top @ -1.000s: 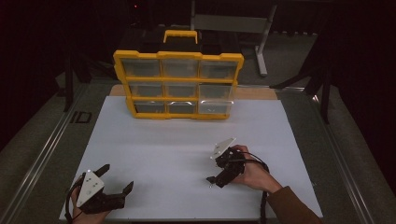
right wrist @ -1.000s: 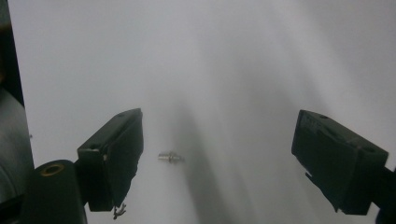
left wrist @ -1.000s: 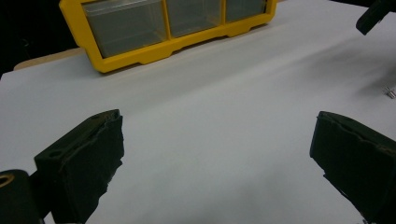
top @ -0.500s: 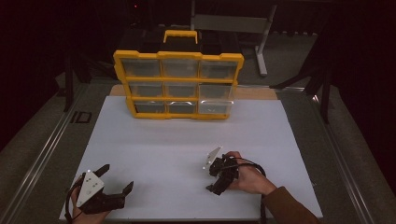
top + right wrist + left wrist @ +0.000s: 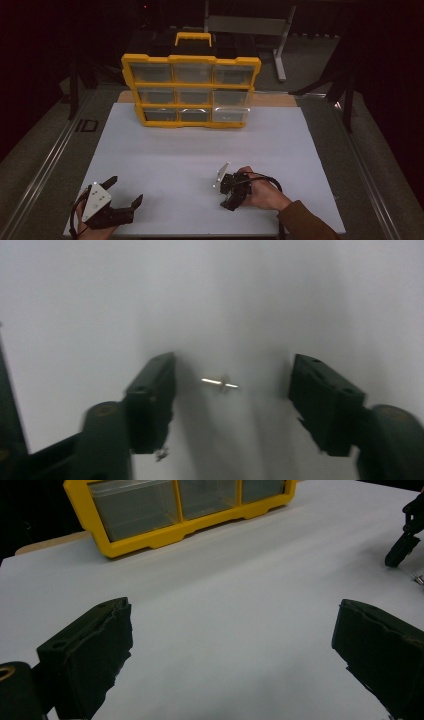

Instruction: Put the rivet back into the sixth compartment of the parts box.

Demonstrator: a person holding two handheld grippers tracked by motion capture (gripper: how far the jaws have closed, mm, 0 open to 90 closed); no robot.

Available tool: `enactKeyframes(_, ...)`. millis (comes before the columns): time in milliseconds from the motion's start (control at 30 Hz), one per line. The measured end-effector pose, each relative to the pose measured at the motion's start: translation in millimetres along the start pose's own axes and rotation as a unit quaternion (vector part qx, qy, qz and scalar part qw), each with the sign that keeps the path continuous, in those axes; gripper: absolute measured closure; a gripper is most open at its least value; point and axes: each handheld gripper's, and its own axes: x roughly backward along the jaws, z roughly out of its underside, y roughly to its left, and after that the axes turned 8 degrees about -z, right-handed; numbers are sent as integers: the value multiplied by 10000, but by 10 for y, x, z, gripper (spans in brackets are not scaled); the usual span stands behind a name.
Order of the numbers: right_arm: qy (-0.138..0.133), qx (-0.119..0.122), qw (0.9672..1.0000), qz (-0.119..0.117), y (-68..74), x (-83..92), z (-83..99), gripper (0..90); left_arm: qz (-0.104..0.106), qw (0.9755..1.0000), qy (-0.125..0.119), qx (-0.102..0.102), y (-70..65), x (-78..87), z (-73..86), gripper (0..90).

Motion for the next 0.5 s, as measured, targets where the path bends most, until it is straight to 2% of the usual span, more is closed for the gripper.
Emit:
enactKeyframes(133,110,114,9999,-29,30,16,-11,513,1,10000,0,6,-4,-3,0,31)
enactKeyframes(167,110,114,9999,-29,30,16,-11,513,1,10000,0,6,-4,-3,0,31)
enactKeyframes(233,199,201,9996,-60,53,21,-24,587,-2,10000,-5,3,-5,-2,0,31)
enactKeyframes(367,241,184,9995,-66,48,31,-30,720,-1,10000,3,8,-3,-3,1,31)
enactKeyframes(500,206,124,9997,-102,25,39,-21,749,0,10000,3,10,-4,-5,1,31)
